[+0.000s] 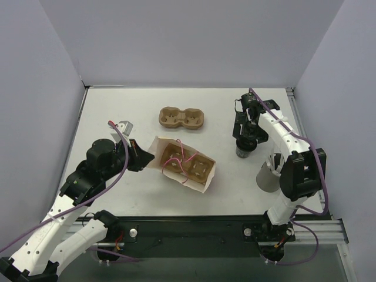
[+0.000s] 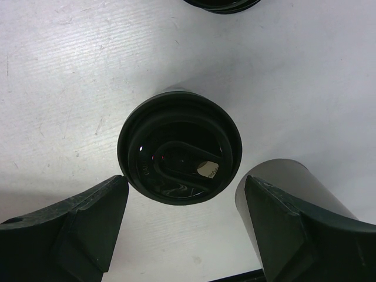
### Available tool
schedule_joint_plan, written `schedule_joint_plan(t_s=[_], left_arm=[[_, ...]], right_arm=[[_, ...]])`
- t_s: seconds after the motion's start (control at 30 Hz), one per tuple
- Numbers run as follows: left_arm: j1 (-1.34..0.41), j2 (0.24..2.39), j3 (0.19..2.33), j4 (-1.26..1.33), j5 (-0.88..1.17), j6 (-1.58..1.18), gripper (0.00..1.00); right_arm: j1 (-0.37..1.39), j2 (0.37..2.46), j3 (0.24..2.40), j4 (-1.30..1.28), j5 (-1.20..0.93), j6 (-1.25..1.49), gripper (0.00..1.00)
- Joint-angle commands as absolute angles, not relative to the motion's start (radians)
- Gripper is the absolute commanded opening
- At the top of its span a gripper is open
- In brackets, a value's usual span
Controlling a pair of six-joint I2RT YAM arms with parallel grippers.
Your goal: Pack the takeout coffee
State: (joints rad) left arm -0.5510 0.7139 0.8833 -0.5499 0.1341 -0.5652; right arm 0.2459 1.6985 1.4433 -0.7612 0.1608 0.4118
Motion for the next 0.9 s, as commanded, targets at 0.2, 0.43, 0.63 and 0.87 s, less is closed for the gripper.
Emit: schedule_joint_plan(t_s=[0.2, 0.43, 0.63, 0.87], left_arm=[[-0.555, 0.706, 0.939, -0.541, 0.126, -0.568, 0.00], [-0.555, 0.706, 0.943, -0.546, 0.120, -0.560, 0.00], [-0.555, 0.707, 0.948, -0.554, 0.117, -0.555, 0.00], [-0.555, 0.716, 0.959, -0.555, 0.110, -0.558, 0.00]], right_arm=[[0.247, 1.724, 1.437, -0.778, 0.173, 0.390, 0.82], [0.247, 1.741, 1.419, -0.762, 0.176, 0.387, 0.80], [0.245, 1.753, 1.414, -0.746, 0.164, 0.377, 0.71], [0.236, 1.746, 1.407, -0.724, 0.144, 0.336, 0.62]])
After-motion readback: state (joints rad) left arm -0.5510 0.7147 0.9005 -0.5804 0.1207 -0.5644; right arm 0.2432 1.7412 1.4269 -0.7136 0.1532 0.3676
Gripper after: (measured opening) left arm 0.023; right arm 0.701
